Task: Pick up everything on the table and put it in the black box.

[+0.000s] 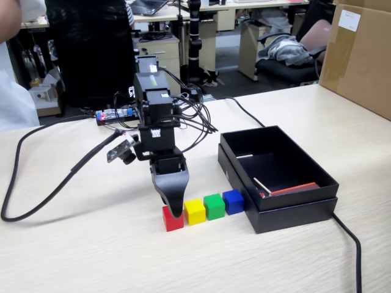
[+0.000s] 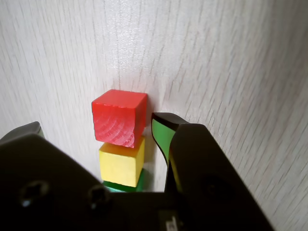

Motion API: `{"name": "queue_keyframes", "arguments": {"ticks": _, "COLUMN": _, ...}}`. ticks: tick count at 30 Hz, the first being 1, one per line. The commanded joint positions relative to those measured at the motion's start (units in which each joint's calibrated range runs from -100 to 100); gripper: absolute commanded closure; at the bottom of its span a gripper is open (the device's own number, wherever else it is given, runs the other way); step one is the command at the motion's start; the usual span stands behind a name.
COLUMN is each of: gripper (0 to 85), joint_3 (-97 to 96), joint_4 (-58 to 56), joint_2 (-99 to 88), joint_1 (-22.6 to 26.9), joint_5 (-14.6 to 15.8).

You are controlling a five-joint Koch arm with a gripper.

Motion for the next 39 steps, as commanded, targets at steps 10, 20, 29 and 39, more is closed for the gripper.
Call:
{"name": "queue_keyframes", "arguments": {"ticks": 10, "gripper": 72.6, "joint_3": 13.2, "joint_4": -0.5, "joint_2": 11.5, "joint_1": -0.3, "joint_5": -0.1}}
{"name": "queue_keyframes", "arguments": {"ticks": 20, "gripper": 74.2, "joint_3": -0.2, "joint_4": -6.5, "joint_2": -27.7, "joint_1": 1.8, "joint_5": 1.2}}
{"name": "queue_keyframes", "arguments": {"ticks": 29, "gripper": 74.1, "joint_3": -4.6, "joint_4": -8.7, "joint_2": -41.8, "joint_1": 15.9, "joint_5": 7.0}}
{"name": "queue_keyframes", "arguments": {"ticks": 39, "gripper": 73.9, "joint_3": 10.0, "joint_4": -9.8, "joint_2": -8.9, "joint_1": 22.0, "joint_5": 9.6}}
